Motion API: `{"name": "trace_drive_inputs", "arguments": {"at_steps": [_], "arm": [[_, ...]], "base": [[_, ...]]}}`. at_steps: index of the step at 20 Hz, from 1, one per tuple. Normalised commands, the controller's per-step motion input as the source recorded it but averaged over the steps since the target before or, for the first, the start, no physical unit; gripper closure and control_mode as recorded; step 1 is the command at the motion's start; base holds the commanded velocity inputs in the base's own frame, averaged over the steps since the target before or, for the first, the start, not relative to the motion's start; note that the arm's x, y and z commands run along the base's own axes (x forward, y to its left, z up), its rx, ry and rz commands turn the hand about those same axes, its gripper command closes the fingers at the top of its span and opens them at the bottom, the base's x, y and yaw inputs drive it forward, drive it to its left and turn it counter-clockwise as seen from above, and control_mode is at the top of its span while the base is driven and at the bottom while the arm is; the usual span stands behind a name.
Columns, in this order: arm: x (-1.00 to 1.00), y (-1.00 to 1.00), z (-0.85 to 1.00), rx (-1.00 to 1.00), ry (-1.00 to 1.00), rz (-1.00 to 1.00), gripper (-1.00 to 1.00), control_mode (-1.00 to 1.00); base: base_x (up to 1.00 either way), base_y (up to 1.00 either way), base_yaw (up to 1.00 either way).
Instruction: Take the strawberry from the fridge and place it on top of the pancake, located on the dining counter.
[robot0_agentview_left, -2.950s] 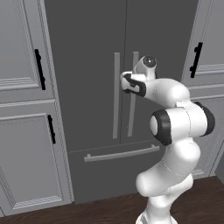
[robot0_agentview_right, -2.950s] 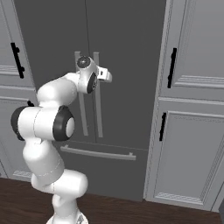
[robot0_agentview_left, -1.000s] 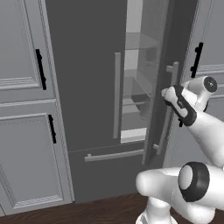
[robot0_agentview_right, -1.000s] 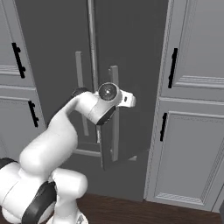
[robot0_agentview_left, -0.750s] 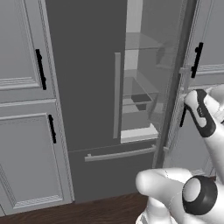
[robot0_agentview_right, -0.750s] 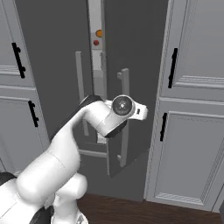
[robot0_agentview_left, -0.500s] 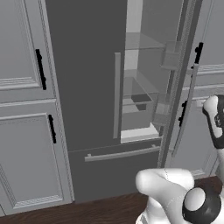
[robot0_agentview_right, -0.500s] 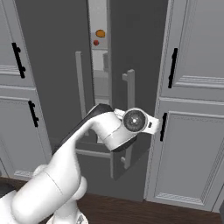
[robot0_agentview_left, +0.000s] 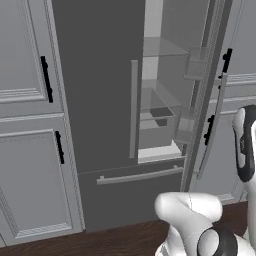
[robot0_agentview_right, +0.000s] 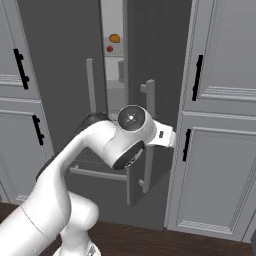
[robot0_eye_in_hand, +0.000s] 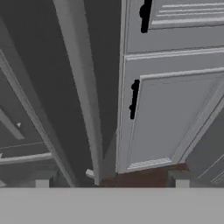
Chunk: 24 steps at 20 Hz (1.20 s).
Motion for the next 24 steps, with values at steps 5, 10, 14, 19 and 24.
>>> {"name": "trace_drive_inputs", "arguments": {"at_steps": [5, 10, 14, 19, 24], "arm": [[-0.15, 1.0, 0.17, -0.57, 0.23, 0.0, -1.0, -1.0], [-0.05, 0.98, 0.31, -0.48, 0.16, 0.0, -1.0, -1.0], [0.08, 0.83, 0.43, -0.5, 0.17, 0.0, -1.0, -1.0], [0.46, 0.45, 0.0, -0.37, 0.4, 0.01, -1.0, -1.0], [0.8, 0.02, -0.23, -0.15, 0.32, 0.05, -1.0, -1.0]], "base": [[0.0, 0.0, 0.0], [0.0, 0.0, 0.0], [0.0, 0.0, 0.0], [0.0, 0.0, 0.0], [0.0, 0.0, 0.0]]}}
